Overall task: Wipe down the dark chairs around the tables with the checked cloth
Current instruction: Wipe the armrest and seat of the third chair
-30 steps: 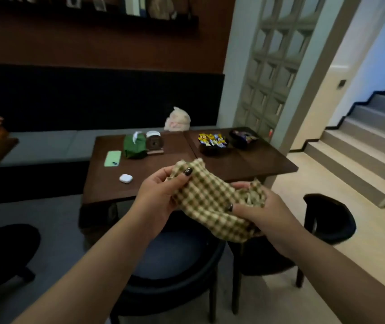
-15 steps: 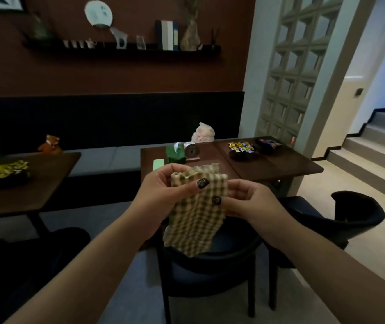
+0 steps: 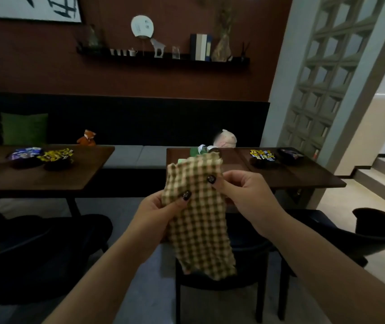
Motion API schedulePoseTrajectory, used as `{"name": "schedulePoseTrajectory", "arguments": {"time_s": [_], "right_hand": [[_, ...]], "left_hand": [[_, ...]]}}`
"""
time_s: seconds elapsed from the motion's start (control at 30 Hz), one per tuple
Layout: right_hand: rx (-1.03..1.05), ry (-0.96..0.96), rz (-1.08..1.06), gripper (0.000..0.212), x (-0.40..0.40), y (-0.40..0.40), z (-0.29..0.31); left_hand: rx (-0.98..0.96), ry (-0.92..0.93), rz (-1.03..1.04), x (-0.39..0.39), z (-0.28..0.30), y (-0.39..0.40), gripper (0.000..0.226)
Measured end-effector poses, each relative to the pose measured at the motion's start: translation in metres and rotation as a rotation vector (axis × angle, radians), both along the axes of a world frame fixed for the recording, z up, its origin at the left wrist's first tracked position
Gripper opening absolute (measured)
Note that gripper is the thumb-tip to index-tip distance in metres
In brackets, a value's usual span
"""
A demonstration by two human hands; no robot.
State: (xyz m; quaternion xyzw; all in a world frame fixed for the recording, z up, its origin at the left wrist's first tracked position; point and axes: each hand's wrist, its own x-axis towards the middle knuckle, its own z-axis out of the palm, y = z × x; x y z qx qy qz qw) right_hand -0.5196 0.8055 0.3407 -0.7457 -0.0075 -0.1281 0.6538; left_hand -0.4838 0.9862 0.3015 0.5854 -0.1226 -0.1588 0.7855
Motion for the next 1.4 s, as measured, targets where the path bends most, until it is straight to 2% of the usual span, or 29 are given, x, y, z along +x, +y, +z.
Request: {"name": "schedulePoseTrajectory", "arguments": {"time_s": [0.2, 0.3, 0.4, 0.47, 0.57, 0.67, 0.77, 0.83, 0.93, 1.03, 1.13, 1.2, 1.23, 1.33, 1.4], "right_hand": [[0.055, -0.047, -0.002, 0.022, -0.035, -0.018, 0.006], [0.183, -0.006, 0.023, 0.020, -0.054, -0.031, 0.007], [0.189, 0.000, 0.072, 0.017, -0.075, -0.042, 0.008], [0.168, -0.032, 0.032, 0.012, -0.087, -0.048, 0.007], [0.159, -0.053, -0.063, 0.008, -0.097, -0.057, 0.006], [0.235, 0.037, -0.117, 0.011, -0.102, -0.068, 0.007], [0.325, 0.186, 0.050, 0.017, -0.111, -0.076, 0.004], [0.256, 0.272, 0.120, 0.024, -0.117, -0.078, -0.007], [0.152, 0.336, 0.058, 0.015, -0.121, -0.077, -0.022], [0.188, 0.411, -0.049, 0.016, -0.118, -0.084, -0.029], [0.226, 0.501, -0.088, 0.020, -0.114, -0.088, -0.027], [0.167, 0.456, -0.046, 0.022, -0.112, -0.090, -0.016], [0.131, 0.373, -0.004, 0.020, -0.113, -0.090, -0.007], [-0.076, -0.097, 0.056, 0.024, -0.128, -0.090, 0.035], [-0.164, -0.276, 0.130, 0.023, -0.135, -0.090, 0.055]], "left_hand": [[0.036, -0.046, 0.123, -0.036, 0.020, -0.025, 0.038], [0.078, -0.086, 0.162, -0.057, 0.025, -0.038, 0.045], [0.101, -0.097, 0.210, -0.076, 0.028, -0.050, 0.045], [0.118, -0.083, 0.200, -0.086, 0.029, -0.057, 0.042], [0.104, -0.042, 0.081, -0.100, 0.026, -0.064, 0.038], [0.093, -0.043, 0.009, -0.111, 0.023, -0.073, 0.041], [0.125, -0.084, 0.068, -0.111, 0.025, -0.084, 0.043], [0.167, -0.107, 0.120, -0.109, 0.025, -0.092, 0.041], [0.264, -0.126, 0.134, -0.102, 0.021, -0.100, 0.023], [0.362, 0.013, -0.036, -0.102, 0.014, -0.097, 0.010], [0.288, 0.089, -0.179, -0.106, 0.011, -0.091, 0.021], [0.225, 0.052, -0.176, -0.107, 0.020, -0.086, 0.024], [0.190, 0.008, -0.157, -0.105, 0.027, -0.083, 0.026], [-0.001, -0.141, -0.134, -0.101, 0.055, -0.072, 0.030], [-0.115, -0.186, -0.144, -0.101, 0.070, -0.065, 0.028]]}}
